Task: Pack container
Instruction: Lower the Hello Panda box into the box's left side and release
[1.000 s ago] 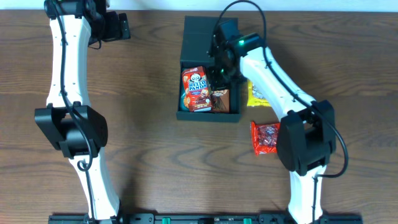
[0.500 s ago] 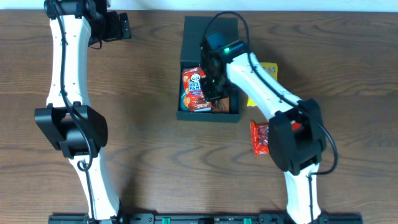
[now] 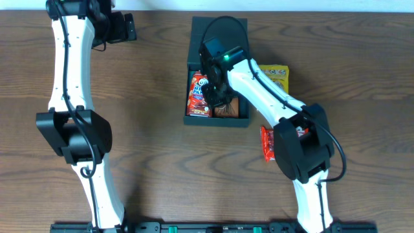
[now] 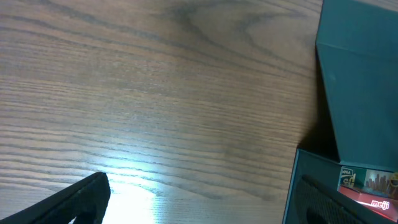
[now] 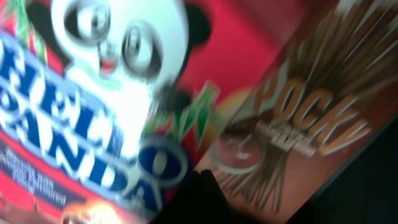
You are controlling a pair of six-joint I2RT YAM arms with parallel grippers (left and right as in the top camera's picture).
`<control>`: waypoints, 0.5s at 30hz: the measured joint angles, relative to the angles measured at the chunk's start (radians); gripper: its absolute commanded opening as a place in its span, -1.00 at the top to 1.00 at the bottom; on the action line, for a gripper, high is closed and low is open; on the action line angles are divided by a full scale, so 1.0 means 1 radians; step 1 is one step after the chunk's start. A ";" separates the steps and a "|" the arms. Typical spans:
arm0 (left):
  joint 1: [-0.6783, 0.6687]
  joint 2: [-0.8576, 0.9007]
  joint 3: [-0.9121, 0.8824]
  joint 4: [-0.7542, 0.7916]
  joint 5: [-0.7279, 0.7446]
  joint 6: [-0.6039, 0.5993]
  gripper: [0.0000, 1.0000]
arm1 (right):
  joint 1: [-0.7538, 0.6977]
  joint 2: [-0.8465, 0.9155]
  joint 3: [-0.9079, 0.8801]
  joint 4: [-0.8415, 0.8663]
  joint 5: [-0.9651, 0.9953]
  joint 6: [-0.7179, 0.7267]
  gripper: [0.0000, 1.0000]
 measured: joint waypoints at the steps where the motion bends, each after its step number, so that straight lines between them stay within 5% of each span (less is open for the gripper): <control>1: 0.000 0.000 0.000 0.000 0.000 0.000 -0.91 | -0.002 0.000 0.000 0.014 0.005 0.000 0.97; 15: 0.000 0.000 0.000 0.000 0.000 0.000 -0.91 | -0.014 0.000 -0.001 0.122 0.025 0.000 0.97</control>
